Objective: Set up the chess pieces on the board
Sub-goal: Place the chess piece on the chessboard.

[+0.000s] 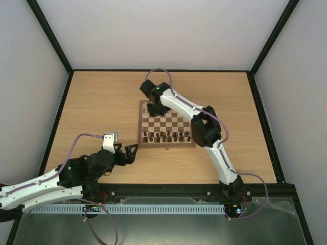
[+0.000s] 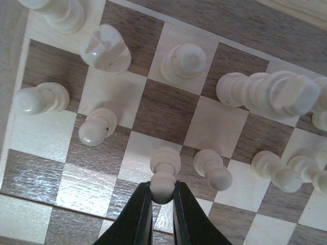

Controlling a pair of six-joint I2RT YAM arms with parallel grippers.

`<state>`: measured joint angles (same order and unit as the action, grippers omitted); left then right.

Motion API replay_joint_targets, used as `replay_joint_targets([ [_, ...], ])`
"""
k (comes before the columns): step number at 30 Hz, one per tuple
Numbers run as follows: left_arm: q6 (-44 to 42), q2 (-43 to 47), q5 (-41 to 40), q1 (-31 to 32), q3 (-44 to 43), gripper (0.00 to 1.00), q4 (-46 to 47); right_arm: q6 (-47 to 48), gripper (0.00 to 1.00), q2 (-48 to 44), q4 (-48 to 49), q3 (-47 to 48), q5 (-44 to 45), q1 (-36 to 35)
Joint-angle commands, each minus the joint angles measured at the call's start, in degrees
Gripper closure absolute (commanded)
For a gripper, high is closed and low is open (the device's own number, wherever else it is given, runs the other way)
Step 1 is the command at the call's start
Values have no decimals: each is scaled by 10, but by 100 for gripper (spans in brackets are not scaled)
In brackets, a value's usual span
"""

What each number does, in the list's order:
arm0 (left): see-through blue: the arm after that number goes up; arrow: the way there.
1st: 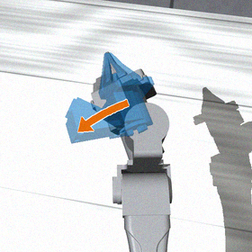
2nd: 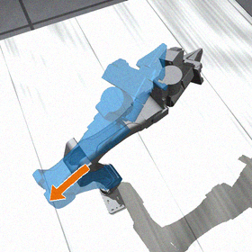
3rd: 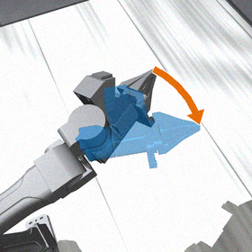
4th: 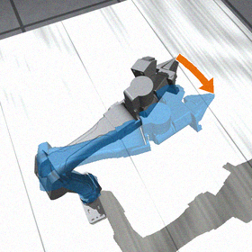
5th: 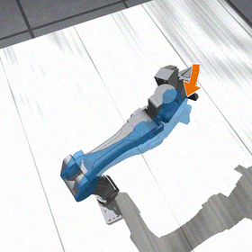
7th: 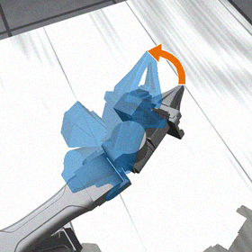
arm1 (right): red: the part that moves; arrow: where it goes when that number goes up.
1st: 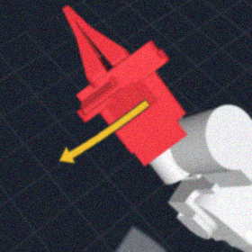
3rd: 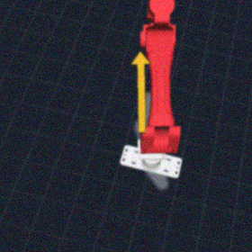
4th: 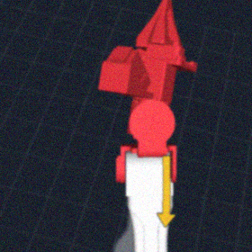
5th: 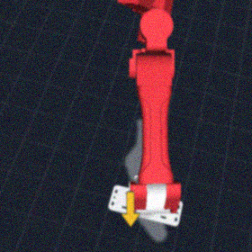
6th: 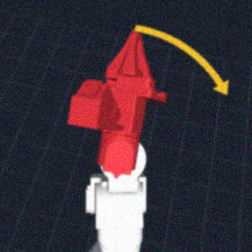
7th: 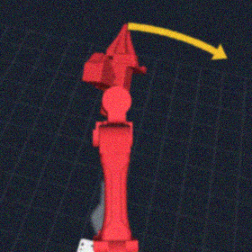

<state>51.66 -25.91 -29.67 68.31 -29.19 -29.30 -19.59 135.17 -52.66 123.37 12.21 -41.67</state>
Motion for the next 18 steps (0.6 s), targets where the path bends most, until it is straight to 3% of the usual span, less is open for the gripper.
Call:
replay_joint_targets([
  [1, -6, -5, -14, -4, 6, 1, 2, 12, 99, 15, -20, 27, -10, 11],
  [18, -9, -15, -14, -5, 5, 1, 5, 22, 99, 35, -9, 45, -33, 16],
])
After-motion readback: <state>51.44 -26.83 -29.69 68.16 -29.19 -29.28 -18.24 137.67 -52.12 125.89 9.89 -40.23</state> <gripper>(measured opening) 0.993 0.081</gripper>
